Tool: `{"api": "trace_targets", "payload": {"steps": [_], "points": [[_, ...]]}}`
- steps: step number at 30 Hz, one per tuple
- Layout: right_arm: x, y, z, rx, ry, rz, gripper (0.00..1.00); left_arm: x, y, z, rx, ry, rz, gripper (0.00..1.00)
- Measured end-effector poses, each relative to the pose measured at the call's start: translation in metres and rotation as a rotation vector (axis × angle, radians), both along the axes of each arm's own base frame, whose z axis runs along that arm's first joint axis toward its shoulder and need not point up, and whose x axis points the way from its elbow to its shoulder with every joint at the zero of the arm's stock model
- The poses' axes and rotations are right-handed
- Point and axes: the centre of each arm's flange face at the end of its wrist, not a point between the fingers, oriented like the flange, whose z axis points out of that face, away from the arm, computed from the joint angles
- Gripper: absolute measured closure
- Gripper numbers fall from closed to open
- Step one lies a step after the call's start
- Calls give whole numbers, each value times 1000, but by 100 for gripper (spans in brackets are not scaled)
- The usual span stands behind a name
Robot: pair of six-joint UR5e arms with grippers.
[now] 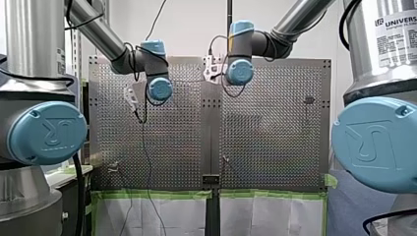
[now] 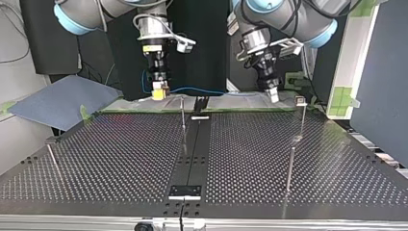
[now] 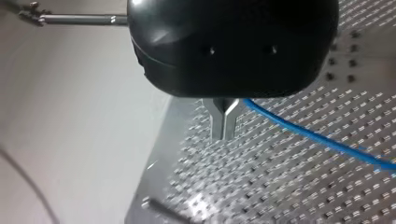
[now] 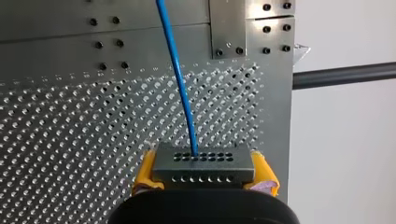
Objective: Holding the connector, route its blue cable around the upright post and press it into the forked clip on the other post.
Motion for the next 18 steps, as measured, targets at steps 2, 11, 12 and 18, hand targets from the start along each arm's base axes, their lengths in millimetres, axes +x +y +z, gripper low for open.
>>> {"api": "trace_targets", "payload": {"steps": [2, 11, 12, 18], "points": [[1, -1, 3, -1, 1, 7, 100, 1, 4, 10, -10, -11, 19, 99], [8, -7, 24, -13, -8, 29, 100, 6, 30, 45, -11, -40, 41, 99], [9, -7, 27, -14, -9, 29, 100, 7, 32, 48, -13, -45, 41, 99], [15, -16, 48, -40, -29, 50, 100, 27, 43, 57, -15, -63, 40, 99]]}}
